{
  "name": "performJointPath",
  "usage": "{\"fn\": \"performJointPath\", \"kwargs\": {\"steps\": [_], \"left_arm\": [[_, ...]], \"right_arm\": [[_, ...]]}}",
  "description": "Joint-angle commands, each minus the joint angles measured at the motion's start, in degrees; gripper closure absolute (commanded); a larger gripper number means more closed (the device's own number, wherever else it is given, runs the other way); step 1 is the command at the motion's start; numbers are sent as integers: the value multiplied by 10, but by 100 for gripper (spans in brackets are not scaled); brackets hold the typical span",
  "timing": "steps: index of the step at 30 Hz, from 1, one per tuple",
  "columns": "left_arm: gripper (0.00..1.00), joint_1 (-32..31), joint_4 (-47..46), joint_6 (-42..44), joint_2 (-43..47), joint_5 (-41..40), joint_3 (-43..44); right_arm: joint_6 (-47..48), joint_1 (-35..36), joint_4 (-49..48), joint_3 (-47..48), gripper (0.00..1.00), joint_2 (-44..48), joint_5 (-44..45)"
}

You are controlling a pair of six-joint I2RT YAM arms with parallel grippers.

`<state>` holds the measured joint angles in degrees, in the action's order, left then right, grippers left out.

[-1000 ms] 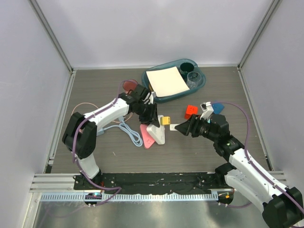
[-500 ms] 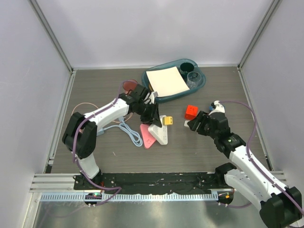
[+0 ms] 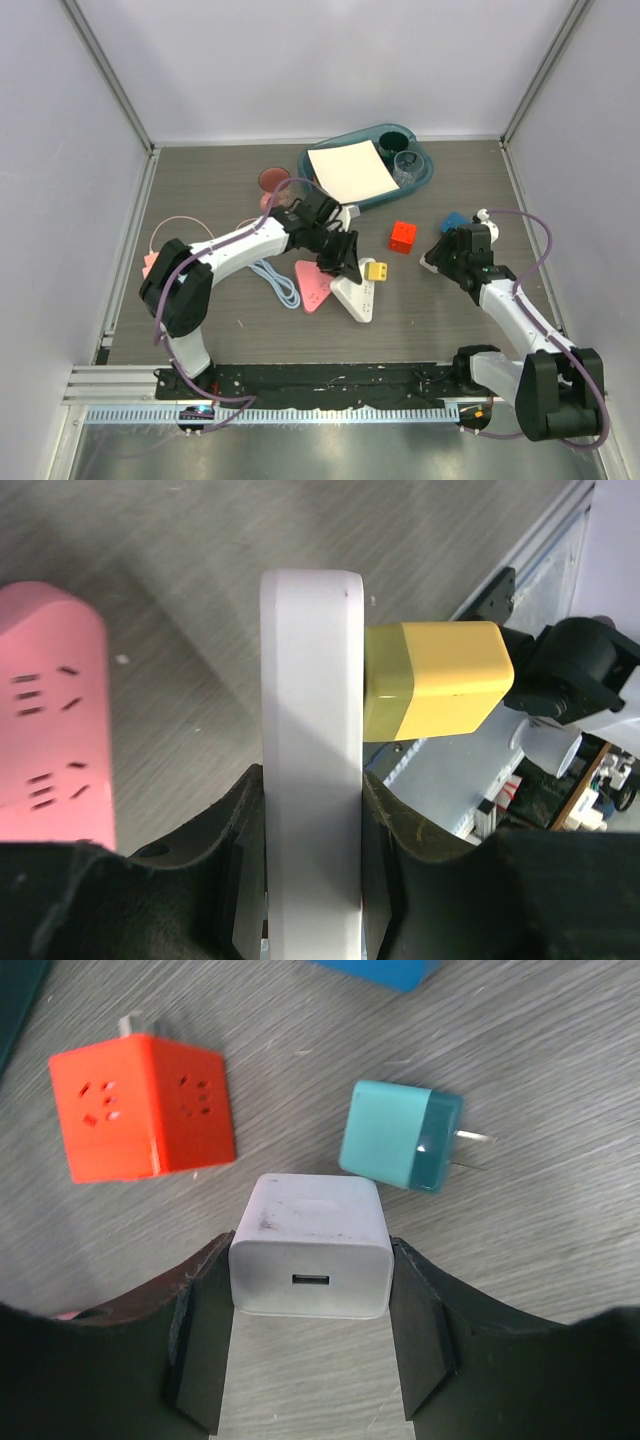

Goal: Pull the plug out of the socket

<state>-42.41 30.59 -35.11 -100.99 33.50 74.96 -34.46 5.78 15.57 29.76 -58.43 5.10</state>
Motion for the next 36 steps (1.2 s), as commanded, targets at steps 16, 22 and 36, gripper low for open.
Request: {"fn": "performJointPath", "kwargs": {"steps": [16, 22, 36], "left_arm": [[91, -105, -37, -43, -134, 5, 141], [76, -105, -7, -15, -162, -18, 165], [37, -95, 109, 61, -145, -131, 264]], "right_arm": [[22, -140, -84, 110, 67, -129, -86], [36, -140, -17, 124, 46, -84, -93], [33, -140, 99, 150, 27, 8, -135]]}}
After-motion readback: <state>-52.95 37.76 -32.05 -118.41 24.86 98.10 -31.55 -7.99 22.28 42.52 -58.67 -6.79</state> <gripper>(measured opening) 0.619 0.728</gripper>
